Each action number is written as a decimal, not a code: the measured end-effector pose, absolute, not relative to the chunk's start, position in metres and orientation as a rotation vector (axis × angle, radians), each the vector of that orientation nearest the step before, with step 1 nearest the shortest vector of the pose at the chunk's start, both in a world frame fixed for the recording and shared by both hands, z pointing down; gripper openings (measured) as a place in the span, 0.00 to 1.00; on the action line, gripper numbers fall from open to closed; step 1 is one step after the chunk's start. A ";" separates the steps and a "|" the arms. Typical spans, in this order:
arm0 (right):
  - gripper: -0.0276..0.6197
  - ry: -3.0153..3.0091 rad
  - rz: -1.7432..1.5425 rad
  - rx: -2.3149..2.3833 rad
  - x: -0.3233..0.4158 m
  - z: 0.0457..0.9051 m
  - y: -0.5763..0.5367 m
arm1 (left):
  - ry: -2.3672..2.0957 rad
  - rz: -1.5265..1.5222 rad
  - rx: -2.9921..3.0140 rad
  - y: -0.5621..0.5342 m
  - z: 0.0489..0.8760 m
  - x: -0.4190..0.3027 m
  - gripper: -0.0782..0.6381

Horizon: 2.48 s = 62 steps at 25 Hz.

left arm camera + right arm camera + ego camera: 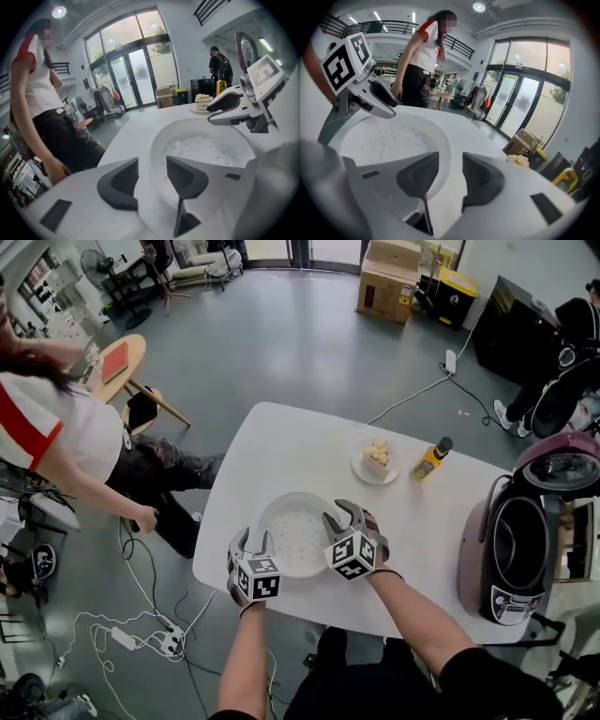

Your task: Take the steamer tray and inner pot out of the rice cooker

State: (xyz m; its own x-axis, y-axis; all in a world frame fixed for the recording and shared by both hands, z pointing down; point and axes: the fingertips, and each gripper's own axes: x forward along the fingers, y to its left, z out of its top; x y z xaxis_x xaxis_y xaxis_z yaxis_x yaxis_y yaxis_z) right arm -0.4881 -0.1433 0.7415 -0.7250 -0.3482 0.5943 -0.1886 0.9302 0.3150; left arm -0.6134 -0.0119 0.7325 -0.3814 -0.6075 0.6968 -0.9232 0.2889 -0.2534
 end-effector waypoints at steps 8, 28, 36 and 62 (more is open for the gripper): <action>0.43 -2.590 -0.296 0.565 -0.449 0.616 -0.149 | -2.221 0.686 1.502 -0.032 0.635 -0.589 0.62; 0.49 -2.589 -0.252 1.151 -0.140 0.438 -0.212 | -1.851 0.301 2.224 -0.173 0.475 -0.276 0.64; 0.49 -2.455 -0.152 1.256 -0.019 0.452 -0.239 | -1.619 0.275 2.280 -0.205 0.487 -0.170 0.64; 0.49 -2.460 1.438 0.900 0.119 0.570 -0.274 | -0.877 -0.255 1.693 -0.214 0.563 -0.085 0.64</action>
State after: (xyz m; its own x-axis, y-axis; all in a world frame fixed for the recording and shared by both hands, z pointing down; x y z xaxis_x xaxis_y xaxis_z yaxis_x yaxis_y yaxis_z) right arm 0.1190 -0.2739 0.5699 -0.8079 -0.4197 0.4138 -0.5665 0.3593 -0.7416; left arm -0.0849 -0.2139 0.5634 0.6965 -0.6643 0.2711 -0.4160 -0.0661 0.9070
